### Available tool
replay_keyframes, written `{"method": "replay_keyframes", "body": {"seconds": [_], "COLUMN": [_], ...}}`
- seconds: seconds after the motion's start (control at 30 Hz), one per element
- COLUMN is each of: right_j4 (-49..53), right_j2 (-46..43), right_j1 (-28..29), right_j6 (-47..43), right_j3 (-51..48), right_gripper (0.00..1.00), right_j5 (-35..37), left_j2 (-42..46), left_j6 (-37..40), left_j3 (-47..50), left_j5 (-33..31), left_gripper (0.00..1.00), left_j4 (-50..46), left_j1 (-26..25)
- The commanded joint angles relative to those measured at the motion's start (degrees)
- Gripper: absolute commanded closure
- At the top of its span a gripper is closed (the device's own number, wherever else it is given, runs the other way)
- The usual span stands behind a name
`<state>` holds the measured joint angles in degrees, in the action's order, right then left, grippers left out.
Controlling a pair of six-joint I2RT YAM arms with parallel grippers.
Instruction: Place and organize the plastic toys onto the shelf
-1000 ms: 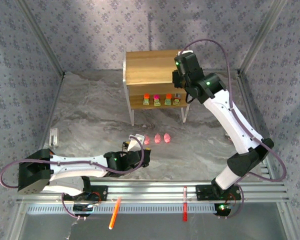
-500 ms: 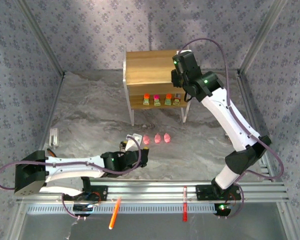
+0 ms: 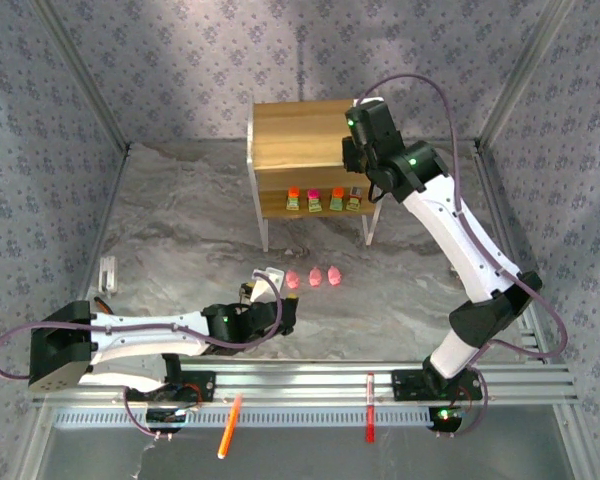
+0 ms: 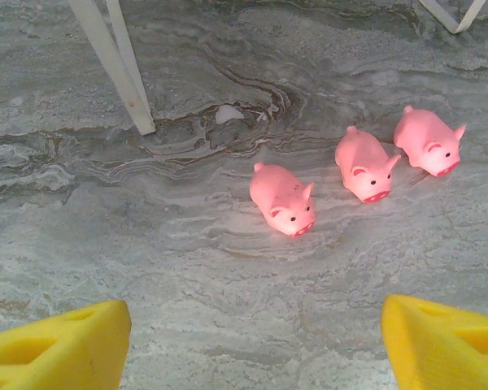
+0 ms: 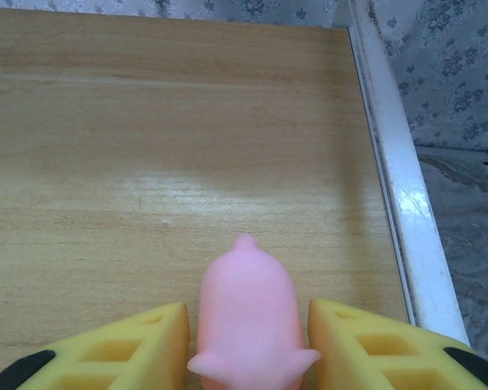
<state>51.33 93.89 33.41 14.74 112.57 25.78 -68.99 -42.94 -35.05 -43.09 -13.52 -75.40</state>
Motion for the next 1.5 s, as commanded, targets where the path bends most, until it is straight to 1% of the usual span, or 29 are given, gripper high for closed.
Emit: {"method": "replay_keyframes", "body": {"seconds": [0.0,0.17,0.3,0.57,1.03,1.17,1.33,1.47], "right_j4": [1.41,1.4,1.06,-1.14,-0.88,-0.45,-1.59,-3.17], "right_j2": [-1.85,-4.11,-6.91,-15.62,-28.2,-30.48,-32.39,-33.37], "right_j1": [0.35,0.68,1.5,3.94,6.94,7.83,9.23,11.82], "right_j6": [-1.41,-1.38,-1.4,-0.62,3.44,5.21,7.88,10.21], "right_j3": [2.3,1.53,-0.03,-8.48,-23.86,-28.12,-34.54,-39.66], "right_gripper": [0.53,0.48,0.48,0.48,0.52,0.54,0.59,0.6], "right_j5": [2.02,2.7,3.55,4.98,4.43,4.1,1.79,1.32], "left_j2": [0.65,0.59,0.35,-0.96,-7.25,-8.36,-9.33,-9.42], "left_j6": [-1.54,-2.75,-3.47,-5.23,-6.67,-6.75,-6.44,-6.46], "left_j3": [0.16,-0.43,-0.87,-2.03,-5.91,-6.22,-6.61,-6.02], "left_j5": [-2.21,-3.05,-3.58,-4.15,-3.68,-2.47,-1.43,-0.25], "left_gripper": [0.2,0.2,0.19,0.19,0.19,0.19,0.19,0.19], "left_j4": [-1.61,-3.06,-3.56,-4.41,-4.45,-3.62,-3.23,-2.35], "left_j1": [-0.39,-0.36,-0.37,-0.3,0.16,0.94,1.61,2.08]}}
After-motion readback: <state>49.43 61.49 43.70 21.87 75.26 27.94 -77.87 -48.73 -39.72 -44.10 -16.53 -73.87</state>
